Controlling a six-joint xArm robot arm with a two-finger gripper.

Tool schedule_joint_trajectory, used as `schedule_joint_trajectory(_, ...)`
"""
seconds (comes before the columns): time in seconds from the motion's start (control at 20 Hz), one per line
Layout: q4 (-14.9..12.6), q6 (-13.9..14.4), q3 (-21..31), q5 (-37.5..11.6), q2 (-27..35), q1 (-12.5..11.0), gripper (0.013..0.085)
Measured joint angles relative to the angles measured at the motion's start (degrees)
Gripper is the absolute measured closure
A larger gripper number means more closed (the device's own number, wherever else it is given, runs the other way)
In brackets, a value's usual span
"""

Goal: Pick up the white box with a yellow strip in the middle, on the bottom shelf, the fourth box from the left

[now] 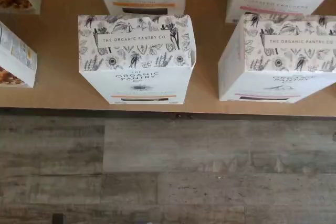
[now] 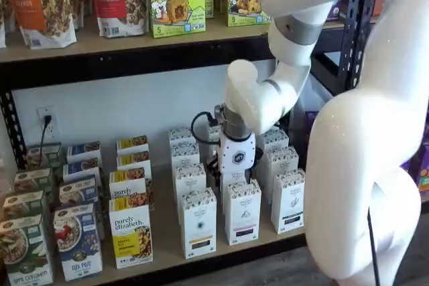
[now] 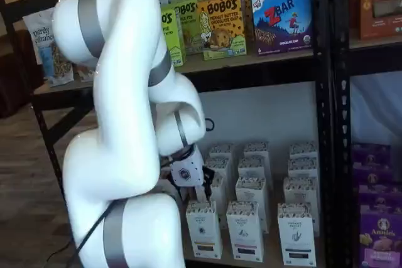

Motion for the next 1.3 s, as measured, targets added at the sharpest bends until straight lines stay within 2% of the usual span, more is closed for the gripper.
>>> schedule_joint_trajectory(0.15, 0.5, -1.2, -1.5, -1.0, 2.6, -0.8, 0.0130)
schedule_joint_trajectory(0.35, -3.2, 1.2, -3.9, -2.9, 6.1, -2.2, 0.0130)
schedule_joint_trajectory(0.45, -4.1, 1.6, -5.1, -3.6, 7.8, -2.6, 0.0130)
schedule_joint_trajectory(0.7, -3.8, 1.1, -8.5, -4.4, 11.8, -2.9, 0.0130)
schedule_joint_trajectory(1.0, -5.2, 2.8, -12.0, -5.0, 16.0, -2.5, 0.0130)
schedule_joint_trajectory(1.2, -4.1, 2.5, -14.2, -5.3, 18.8, -1.7, 0.0130)
schedule_joint_trajectory(1.3, -2.2, 0.9, -14.9, -6.4, 20.1, -1.4, 0.0130)
